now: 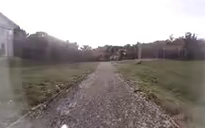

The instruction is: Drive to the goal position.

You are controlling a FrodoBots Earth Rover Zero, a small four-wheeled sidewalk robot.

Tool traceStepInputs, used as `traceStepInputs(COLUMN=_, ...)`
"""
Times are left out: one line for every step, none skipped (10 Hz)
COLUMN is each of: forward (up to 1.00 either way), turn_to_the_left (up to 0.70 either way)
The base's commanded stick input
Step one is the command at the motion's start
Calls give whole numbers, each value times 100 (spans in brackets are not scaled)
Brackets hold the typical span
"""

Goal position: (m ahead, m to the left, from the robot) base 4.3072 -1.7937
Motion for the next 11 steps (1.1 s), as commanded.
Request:
traceStepInputs(forward=70, turn_to_the_left=0)
traceStepInputs(forward=70, turn_to_the_left=0)
traceStepInputs(forward=70, turn_to_the_left=0)
traceStepInputs(forward=70, turn_to_the_left=0)
traceStepInputs(forward=70, turn_to_the_left=0)
traceStepInputs(forward=70, turn_to_the_left=0)
traceStepInputs(forward=70, turn_to_the_left=0)
traceStepInputs(forward=70, turn_to_the_left=0)
traceStepInputs(forward=70, turn_to_the_left=0)
traceStepInputs(forward=70, turn_to_the_left=0)
traceStepInputs(forward=70, turn_to_the_left=0)
